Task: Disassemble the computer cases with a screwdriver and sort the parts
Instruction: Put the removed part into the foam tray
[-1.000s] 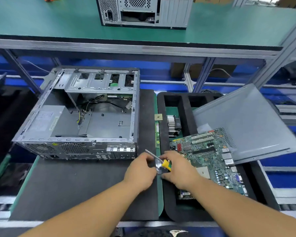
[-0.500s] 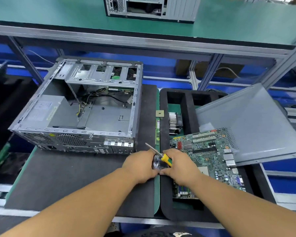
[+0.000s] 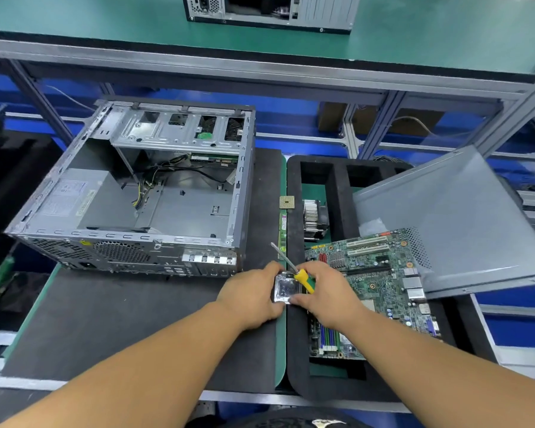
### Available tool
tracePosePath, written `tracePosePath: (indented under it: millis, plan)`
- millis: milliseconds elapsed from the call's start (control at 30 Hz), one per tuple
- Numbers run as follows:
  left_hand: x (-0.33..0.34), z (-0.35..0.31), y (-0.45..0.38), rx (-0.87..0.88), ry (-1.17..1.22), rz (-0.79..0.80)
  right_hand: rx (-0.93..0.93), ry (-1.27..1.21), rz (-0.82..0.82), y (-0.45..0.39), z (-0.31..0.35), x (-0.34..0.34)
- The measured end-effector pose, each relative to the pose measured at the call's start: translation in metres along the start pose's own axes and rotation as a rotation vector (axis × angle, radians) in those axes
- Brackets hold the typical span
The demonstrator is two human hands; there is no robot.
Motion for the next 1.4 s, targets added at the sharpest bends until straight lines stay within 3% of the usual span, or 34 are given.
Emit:
tracePosePath:
  millis: [167,467,967,1400]
  plan:
    - [0.0,0.001,0.0,0.004,-0.02,-0.034,-0.029,0.026,0.026,0.0,-0.001,0.002]
    - [0.003,-0.001,0.0,0.036,-0.031,-0.053,-0.137,0.358,0.119,-0.003,0.018,0.005]
    - [0.005,0.003,0.005,0.004,0.007,-0.031,-0.198,0.571,0.245,-0.011,0.033,0.001]
    - [0.004,0.003,0.013,-0.011,0.039,-0.054,-0.19,0.518,0.264,-0.01,0.03,0.001]
Point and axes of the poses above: each hand's wrist, its own y-axis away from the middle knuckle, its own x-axis out of the palm, z = x × y, the point moved 10 cm from there along -y, towards the middle knuckle, and after that the axes turned 4 degrees about x, right-handed, at the moved point
